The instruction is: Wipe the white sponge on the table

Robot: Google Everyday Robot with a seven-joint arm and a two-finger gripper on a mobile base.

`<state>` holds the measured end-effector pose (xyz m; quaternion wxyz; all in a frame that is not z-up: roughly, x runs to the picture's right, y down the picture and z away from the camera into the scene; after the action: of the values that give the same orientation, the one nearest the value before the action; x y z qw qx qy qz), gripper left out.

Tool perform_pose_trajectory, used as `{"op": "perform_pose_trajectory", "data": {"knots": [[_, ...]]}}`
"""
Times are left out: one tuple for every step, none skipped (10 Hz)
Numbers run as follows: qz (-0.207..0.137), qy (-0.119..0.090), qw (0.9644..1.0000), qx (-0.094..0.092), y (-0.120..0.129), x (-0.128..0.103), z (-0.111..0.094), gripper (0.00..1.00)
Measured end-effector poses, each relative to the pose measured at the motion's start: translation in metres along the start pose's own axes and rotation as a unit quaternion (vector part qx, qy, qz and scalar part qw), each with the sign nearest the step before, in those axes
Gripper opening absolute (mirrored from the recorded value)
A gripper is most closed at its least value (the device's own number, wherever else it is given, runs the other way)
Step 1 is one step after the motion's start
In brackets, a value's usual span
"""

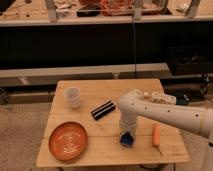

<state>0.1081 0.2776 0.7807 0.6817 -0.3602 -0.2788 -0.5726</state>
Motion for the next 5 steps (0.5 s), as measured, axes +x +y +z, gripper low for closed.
{"op": "perform_pose_trajectory", "data": {"knots": [[-0.028, 0.001, 0.9995, -0.013, -0.021, -0.012, 0.001, 0.0], [-0.051, 0.001, 0.9985, -0.02, -0.039, -0.017, 0.002, 0.0], [-0.072, 0.0, 0.9972, -0.023, -0.053, -0.019, 0.005, 0.0], [-0.101, 0.0, 0.9946, -0.026, -0.07, -0.02, 0.009, 0.0], [-0.13, 0.002, 0.991, -0.031, -0.085, -0.017, 0.011, 0.0]]}}
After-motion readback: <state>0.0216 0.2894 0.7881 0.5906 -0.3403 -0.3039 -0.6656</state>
